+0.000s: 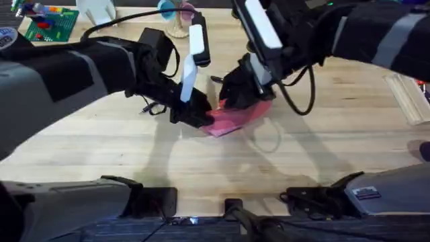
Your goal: Unzip the bag, pick up the pens from the table one at a time and place them inside, then zip the bag closed.
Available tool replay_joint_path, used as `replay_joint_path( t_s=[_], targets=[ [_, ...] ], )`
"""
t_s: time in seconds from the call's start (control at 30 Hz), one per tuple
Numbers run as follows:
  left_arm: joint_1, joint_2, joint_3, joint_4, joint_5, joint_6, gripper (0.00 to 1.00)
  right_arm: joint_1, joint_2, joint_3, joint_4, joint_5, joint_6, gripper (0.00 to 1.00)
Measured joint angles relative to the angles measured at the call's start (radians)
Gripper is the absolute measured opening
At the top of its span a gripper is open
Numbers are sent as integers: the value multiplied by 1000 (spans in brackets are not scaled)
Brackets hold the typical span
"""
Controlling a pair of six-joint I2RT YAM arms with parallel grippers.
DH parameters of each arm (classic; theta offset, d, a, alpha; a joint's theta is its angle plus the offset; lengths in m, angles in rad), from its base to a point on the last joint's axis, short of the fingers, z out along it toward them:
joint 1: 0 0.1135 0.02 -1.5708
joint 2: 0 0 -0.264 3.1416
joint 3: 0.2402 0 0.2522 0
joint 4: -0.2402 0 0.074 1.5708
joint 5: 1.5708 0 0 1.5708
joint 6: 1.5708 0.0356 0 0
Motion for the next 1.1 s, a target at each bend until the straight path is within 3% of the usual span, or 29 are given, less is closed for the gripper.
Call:
replay_joint_path(
  t_s=[0.4, 0.57, 0.67, 0.7, 1.07, 1.1],
  targets=[
    [1, 0, 0, -1, -1, 0, 42, 68, 0, 0, 85, 23, 79, 41],
    [1, 0, 0, 0, -1, 0, 42, 70, 0, 2, 93, -9, 96, 451],
    [1, 0, 0, 0, 0, 0, 42, 61, -3, 2, 83, -16, 96, 880],
    [1, 0, 0, 0, 0, 0, 42, 52, -8, 2, 80, -14, 96, 965],
    [1, 0, 0, 1, -1, 0, 45, -70, -193, 2, 66, 103, 97, 995],
    [1, 0, 0, 0, 0, 0, 87, -75, -202, 2, 66, 106, 97, 995]
  ],
)
